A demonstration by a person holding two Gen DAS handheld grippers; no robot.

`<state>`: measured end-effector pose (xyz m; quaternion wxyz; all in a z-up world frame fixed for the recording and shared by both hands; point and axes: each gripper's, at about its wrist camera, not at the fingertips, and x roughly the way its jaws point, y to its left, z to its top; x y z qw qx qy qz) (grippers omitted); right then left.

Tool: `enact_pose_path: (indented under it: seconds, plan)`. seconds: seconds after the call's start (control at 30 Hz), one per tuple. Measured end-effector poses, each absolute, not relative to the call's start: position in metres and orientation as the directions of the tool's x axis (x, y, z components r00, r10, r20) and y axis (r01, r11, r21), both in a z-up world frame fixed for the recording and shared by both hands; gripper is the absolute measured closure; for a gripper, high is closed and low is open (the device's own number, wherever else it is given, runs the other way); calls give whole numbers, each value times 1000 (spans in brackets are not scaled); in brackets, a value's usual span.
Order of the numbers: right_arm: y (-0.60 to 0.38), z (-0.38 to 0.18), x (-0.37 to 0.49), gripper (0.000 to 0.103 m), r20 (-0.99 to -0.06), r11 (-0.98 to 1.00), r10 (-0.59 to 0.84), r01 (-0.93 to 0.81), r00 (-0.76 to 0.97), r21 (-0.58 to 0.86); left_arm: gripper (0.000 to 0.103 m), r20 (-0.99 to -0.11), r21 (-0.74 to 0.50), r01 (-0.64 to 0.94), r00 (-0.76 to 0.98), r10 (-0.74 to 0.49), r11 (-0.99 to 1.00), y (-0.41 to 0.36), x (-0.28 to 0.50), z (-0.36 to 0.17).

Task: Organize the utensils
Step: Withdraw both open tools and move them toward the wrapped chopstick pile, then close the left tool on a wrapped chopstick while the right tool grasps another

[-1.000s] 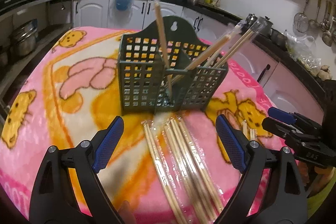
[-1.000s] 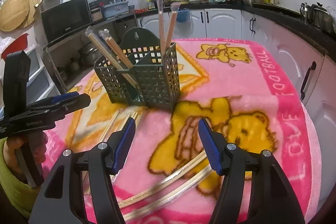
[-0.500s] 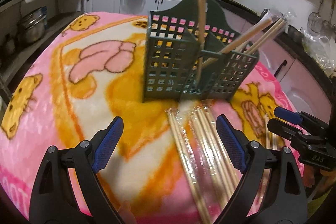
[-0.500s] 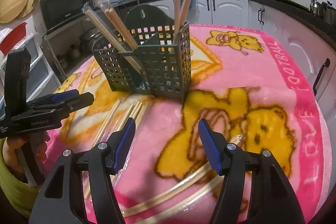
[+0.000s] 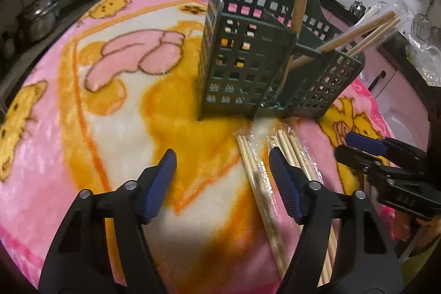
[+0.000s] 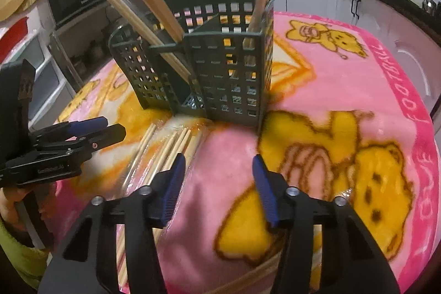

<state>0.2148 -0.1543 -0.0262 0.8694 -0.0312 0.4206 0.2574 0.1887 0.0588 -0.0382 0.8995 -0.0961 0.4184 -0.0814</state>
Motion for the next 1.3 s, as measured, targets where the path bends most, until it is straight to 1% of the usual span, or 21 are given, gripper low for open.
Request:
enact_pose_path:
  seconds: [0.03, 0.07, 0.13, 0.23, 0.43, 0.5, 0.57, 0.83, 0.9, 0.97, 1.07, 1.13, 1.2, 1.3]
  plan:
    - [-153, -28, 217, 63, -753, 865, 421, -473, 507, 165, 47, -739, -249, 69, 631, -236, 966, 58, 190, -39]
    - [-151, -30, 219, 67, -757, 864, 422, -474, 500, 169, 54, -742, -260, 76, 622, -250, 962, 56, 192, -40]
    - [-147, -33, 222, 69, -764, 863, 423, -473, 487, 177, 63, -751, -269, 88, 605, -266, 959, 50, 195, -42]
    - [-139, -35, 226, 71, -771, 858, 428, -480, 471, 184, 68, -762, -251, 98, 593, -259, 963, 44, 200, -44]
    - [-123, -40, 232, 72, -788, 855, 420, -488, 451, 176, 69, -775, -267, 83, 573, -265, 960, 42, 213, -49]
    - [-119, -43, 234, 72, -795, 857, 411, -486, 447, 170, 71, -780, -266, 73, 570, -259, 961, 42, 217, -52]
    - [-116, -46, 238, 72, -802, 864, 399, -476, 445, 166, 76, -783, -267, 63, 568, -254, 962, 44, 220, -54]
    - [-104, -51, 247, 72, -817, 876, 368, -459, 444, 145, 76, -784, -278, 51, 564, -257, 959, 46, 226, -56]
    - [-103, -52, 247, 75, -818, 881, 357, -454, 451, 133, 76, -784, -281, 50, 564, -259, 959, 45, 228, -56]
    - [-103, -52, 247, 83, -818, 882, 351, -454, 456, 125, 76, -782, -282, 48, 567, -258, 958, 44, 229, -57]
    - [-111, -52, 248, 93, -813, 885, 363, -441, 455, 148, 76, -783, -261, 51, 573, -242, 964, 39, 231, -58]
    - [-123, -50, 247, 95, -807, 885, 382, -431, 450, 178, 76, -785, -231, 57, 580, -220, 971, 33, 231, -58]
    - [-133, -46, 245, 95, -793, 880, 414, -420, 446, 223, 80, -788, -177, 66, 588, -182, 982, 27, 231, -59]
    - [-143, -38, 236, 96, -768, 869, 450, -420, 455, 260, 83, -789, -154, 77, 590, -169, 985, 22, 230, -59]
